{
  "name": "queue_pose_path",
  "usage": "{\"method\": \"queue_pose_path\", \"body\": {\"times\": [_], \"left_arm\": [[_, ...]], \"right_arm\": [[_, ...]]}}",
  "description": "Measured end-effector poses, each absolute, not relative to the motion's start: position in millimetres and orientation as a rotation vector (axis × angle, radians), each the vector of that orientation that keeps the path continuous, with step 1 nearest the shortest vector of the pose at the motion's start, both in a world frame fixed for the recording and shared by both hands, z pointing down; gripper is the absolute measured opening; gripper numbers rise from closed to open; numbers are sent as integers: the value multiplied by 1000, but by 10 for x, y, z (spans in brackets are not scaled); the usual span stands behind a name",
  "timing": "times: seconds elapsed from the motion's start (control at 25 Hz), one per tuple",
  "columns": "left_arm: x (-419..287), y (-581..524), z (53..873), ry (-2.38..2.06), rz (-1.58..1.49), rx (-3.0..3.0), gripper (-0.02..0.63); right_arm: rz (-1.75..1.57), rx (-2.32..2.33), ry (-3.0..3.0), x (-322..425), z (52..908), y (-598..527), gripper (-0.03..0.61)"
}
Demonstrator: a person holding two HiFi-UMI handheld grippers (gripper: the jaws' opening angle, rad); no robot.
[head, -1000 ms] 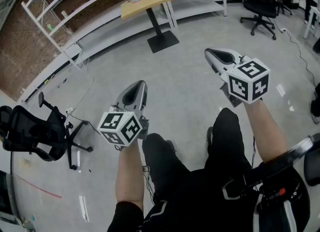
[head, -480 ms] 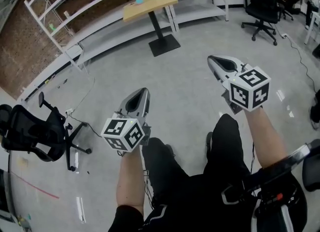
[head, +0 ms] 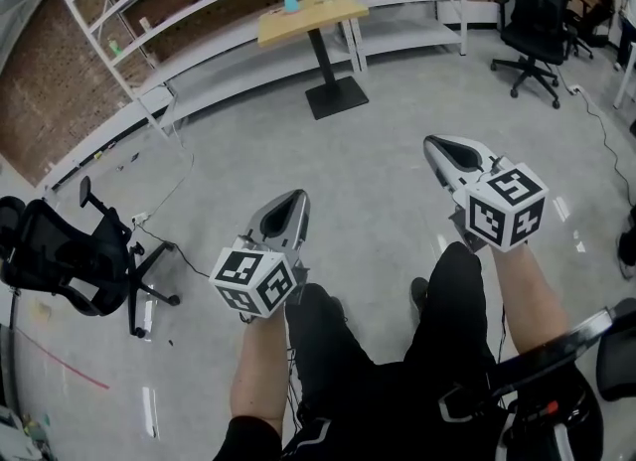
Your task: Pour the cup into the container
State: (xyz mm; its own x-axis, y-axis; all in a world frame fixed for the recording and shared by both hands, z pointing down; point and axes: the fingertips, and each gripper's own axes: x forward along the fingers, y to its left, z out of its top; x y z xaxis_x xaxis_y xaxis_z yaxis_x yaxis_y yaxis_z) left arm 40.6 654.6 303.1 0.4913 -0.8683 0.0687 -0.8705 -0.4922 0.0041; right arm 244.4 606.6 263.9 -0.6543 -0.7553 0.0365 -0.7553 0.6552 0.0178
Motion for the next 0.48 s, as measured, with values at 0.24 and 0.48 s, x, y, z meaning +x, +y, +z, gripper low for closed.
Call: {"method": "queue_pose_path", "body": {"times": [0.24,0.48], "left_arm": [[364,6426,3211,-1540,108,2661,2],[409,6105,3358,-1514,124,2646,2]], "right_arm": [[18,1270,-2829,2376,2756,5983,3],[39,1262,-2831,2403,2873,5684,3]]}}
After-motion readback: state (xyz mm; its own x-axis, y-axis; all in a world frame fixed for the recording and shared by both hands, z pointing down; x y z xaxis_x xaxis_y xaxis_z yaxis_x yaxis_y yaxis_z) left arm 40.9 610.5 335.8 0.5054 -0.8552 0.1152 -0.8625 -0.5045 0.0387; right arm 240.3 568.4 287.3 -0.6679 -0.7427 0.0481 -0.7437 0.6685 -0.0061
